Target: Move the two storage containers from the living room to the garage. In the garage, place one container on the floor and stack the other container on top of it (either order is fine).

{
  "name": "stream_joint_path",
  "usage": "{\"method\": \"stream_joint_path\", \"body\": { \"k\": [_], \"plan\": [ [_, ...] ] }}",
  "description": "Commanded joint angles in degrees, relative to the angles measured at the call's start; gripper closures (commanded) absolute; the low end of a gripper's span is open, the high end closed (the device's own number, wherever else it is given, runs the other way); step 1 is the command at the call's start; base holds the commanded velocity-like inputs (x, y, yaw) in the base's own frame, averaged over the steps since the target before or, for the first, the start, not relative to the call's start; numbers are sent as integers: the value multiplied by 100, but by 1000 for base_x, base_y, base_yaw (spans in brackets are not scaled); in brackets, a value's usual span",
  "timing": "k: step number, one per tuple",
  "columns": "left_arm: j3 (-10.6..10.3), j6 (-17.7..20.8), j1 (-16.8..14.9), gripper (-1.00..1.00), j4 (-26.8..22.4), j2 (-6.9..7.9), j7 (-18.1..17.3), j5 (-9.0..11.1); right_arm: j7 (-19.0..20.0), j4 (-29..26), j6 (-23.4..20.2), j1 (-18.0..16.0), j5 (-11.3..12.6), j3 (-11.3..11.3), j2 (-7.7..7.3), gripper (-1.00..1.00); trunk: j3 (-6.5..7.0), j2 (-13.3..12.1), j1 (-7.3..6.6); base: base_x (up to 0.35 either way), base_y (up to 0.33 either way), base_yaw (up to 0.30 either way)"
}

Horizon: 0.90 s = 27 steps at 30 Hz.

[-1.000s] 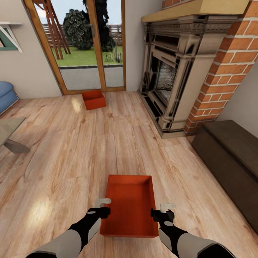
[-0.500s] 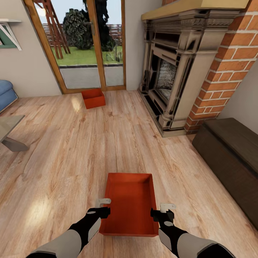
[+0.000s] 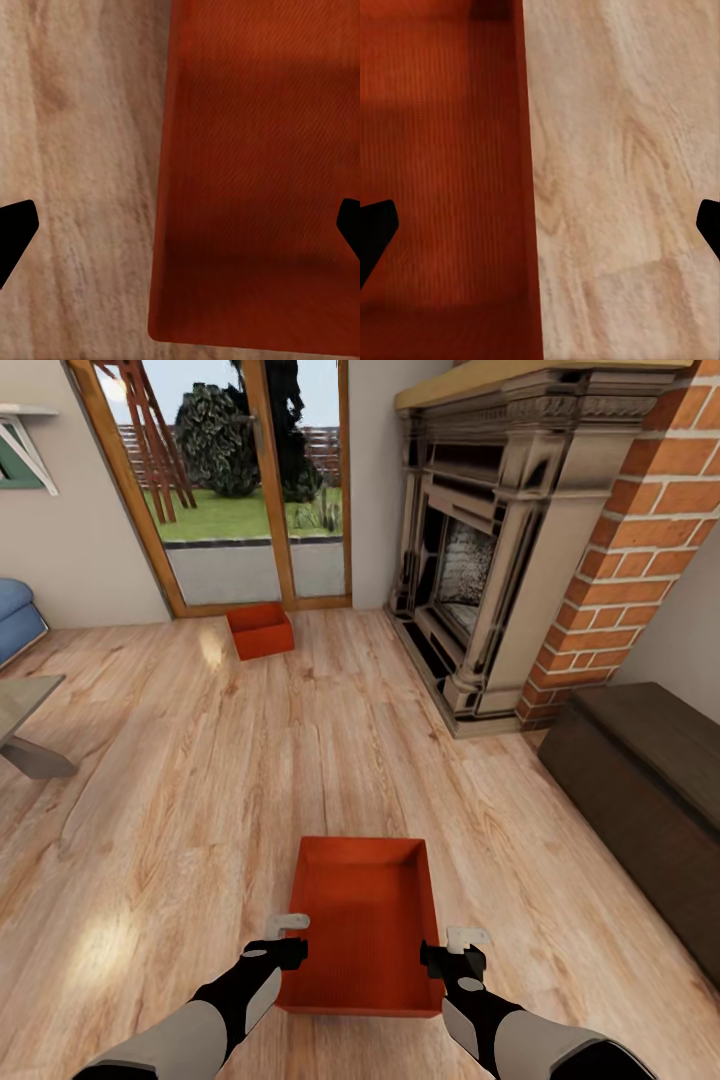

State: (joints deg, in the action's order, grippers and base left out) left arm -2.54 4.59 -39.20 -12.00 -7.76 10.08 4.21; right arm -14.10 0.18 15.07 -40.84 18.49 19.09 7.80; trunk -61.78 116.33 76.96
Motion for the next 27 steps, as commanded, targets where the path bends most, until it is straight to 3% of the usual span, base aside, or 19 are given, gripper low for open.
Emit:
{"method": "stream_joint_path", "body": {
  "k": [1, 27],
  "plan": [
    [-28, 33, 0, -100, -13, 1, 24, 44, -17, 4, 19, -3, 49, 50, 2, -100, -22, 43, 22, 0, 0, 0],
    [-20, 31, 0, -100, -13, 2, 29, 45, -19, 4, 22, -3, 49, 50, 2, -100, -489, 1086, 593, 0, 0, 0]
  ]
}}
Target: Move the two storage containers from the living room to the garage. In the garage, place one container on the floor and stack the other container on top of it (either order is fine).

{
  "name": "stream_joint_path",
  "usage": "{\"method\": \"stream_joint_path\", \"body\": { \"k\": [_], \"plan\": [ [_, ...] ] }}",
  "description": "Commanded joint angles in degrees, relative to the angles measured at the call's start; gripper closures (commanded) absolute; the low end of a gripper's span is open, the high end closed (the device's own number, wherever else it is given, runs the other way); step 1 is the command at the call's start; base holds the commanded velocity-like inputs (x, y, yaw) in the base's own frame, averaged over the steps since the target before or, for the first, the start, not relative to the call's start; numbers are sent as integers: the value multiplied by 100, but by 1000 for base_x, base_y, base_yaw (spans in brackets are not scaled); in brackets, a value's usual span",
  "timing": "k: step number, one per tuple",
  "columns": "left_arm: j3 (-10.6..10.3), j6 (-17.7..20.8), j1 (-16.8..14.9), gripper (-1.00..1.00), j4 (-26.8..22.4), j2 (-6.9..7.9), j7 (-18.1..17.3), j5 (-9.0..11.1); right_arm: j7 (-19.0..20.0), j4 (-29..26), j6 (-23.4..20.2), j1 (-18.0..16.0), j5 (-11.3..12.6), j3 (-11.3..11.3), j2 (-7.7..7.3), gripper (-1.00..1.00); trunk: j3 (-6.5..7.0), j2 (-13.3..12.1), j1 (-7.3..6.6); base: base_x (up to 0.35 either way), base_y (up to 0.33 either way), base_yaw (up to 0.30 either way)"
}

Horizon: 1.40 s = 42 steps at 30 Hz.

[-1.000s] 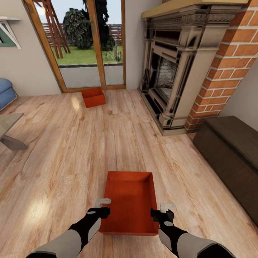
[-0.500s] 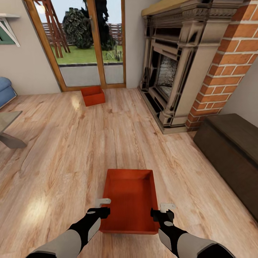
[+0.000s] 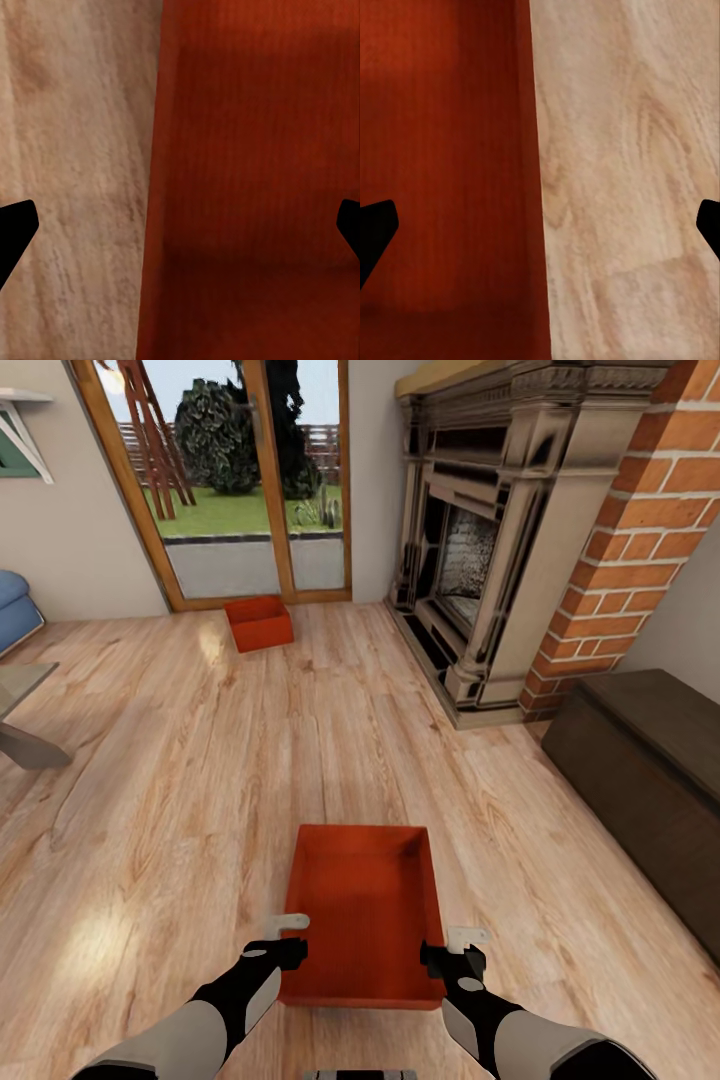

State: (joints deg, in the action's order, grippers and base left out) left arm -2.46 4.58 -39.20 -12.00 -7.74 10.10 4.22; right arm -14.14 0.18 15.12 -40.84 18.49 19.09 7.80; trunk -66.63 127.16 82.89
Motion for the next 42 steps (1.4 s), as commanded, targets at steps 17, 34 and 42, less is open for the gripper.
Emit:
{"method": "stream_joint_path", "body": {
  "k": [17, 34, 42],
  "plan": [
    [-35, 25, 0, -100, -43, 0, 27, 43, -10, 5, 17, -3, 49, 44, 2, -100, -256, 564, 307, 0, 0, 0],
    [-48, 25, 0, -100, -48, 40, 28, 9, -10, 6, 25, -3, 49, 43, 2, -100, -256, 564, 307, 0, 0, 0],
    [-80, 32, 0, -100, -23, 75, 175, -6, -10, 6, 42, -3, 49, 46, 2, -100, -256, 564, 307, 0, 0, 0]
  ]
}}
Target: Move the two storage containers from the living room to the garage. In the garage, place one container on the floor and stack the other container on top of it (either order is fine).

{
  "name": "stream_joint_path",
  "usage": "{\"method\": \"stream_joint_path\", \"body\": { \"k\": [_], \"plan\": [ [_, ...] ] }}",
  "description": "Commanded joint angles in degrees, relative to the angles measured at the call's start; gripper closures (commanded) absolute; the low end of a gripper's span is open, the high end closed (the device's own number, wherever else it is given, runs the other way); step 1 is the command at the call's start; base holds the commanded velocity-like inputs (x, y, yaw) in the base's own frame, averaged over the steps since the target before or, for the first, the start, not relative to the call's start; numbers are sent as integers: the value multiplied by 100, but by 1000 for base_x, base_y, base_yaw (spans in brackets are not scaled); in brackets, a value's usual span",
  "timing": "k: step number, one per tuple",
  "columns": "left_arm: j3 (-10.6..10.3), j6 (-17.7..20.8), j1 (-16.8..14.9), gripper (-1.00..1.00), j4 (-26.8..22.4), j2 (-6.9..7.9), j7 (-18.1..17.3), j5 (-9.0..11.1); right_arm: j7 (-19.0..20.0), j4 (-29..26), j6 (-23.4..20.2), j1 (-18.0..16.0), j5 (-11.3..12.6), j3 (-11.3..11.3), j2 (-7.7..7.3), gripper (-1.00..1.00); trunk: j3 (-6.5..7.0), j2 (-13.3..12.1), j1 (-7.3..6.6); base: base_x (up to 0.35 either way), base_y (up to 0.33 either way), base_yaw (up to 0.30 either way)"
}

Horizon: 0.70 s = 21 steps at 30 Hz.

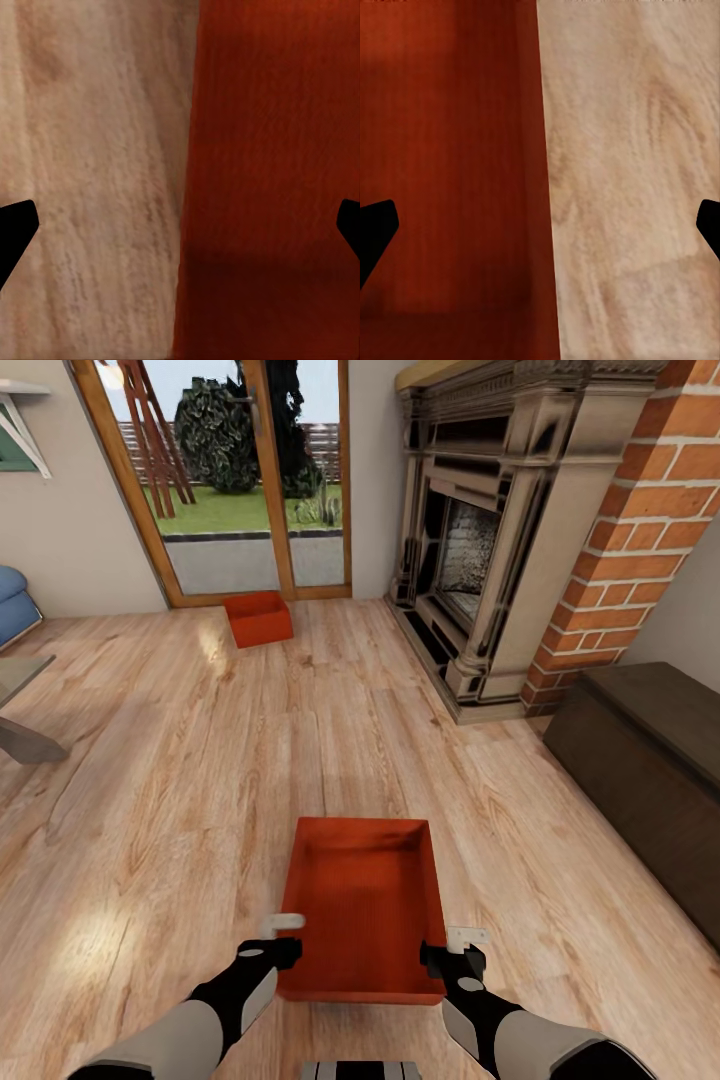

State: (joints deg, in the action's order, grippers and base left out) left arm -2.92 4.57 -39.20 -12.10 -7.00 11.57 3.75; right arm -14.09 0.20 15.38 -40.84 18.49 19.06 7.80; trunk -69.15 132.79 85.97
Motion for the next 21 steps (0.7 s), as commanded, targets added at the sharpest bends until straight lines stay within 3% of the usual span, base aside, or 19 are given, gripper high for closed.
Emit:
{"method": "stream_joint_path", "body": {
  "k": [1, 13, 17, 21],
  "plan": [
    [-36, 34, 1, -100, -9, 24, 32, 36, -15, 5, 17, -3, 49, 47, 2, -100, -4, 1, -1, 0, 0, 0],
    [-42, 35, 1, -100, -10, 84, 38, 29, 220, 7, 8, -3, 12, 52, -19, -100, -4, 1, -1, 0, 0, 0],
    [-42, 35, 1, -100, -7, 85, 38, 31, 228, 12, 10, -3, -419, 54, -10, -100, -4, 1, -1, 0, 0, 0],
    [-42, 35, 1, -100, -8, 85, 38, 34, 224, 15, 15, -3, -519, 48, -8, -100, -4, 1, -1, 0, 0, 0]
  ]
}}
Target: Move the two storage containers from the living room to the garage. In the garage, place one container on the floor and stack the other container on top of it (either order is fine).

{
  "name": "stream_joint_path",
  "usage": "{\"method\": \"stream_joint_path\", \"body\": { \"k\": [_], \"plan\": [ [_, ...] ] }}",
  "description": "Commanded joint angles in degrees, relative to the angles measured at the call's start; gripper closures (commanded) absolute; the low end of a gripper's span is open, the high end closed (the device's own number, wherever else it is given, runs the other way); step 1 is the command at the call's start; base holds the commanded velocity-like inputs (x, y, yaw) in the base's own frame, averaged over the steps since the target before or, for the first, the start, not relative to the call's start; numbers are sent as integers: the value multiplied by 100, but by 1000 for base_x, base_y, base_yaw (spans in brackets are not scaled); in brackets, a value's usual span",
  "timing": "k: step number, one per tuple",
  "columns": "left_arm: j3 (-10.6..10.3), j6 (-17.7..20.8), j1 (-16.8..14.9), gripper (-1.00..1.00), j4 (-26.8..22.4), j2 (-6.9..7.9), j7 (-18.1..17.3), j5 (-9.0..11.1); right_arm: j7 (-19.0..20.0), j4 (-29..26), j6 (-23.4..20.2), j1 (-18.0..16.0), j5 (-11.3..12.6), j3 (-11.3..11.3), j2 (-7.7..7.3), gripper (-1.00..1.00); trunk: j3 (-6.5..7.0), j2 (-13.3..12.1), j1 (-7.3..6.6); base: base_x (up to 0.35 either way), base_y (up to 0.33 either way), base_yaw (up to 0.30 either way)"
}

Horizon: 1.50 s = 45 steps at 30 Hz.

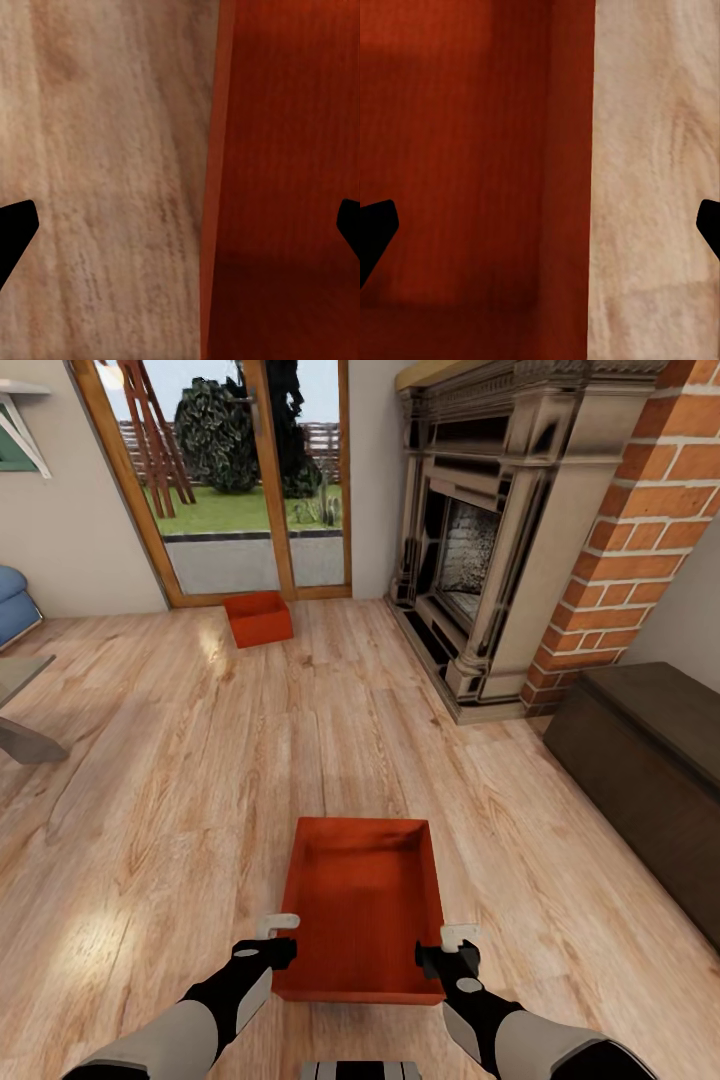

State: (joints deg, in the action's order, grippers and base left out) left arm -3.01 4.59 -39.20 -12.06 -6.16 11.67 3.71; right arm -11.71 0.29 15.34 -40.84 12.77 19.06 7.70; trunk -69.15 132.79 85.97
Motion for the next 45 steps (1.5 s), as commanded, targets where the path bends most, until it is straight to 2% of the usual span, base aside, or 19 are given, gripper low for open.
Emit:
{"method": "stream_joint_path", "body": {
  "k": [1, 42, 45],
  "plan": [
    [-33, 33, 1, -100, -14, 1, 28, 40, -14, 6, 20, -3, 48, 48, 3, -100, -4, 1, -1, 0, 0, 0],
    [-25, 30, 1, -100, -21, -13, 34, 44, -16, 7, 30, -3, 50, 36, -50, -100, -4, 1, -1, 0, 0, 0],
    [-25, 33, 1, -100, -23, -16, 31, 47, -16, 7, 31, -3, 50, 33, -50, -100, -58, 122, 65, 0, 0, 0]
  ]
}}
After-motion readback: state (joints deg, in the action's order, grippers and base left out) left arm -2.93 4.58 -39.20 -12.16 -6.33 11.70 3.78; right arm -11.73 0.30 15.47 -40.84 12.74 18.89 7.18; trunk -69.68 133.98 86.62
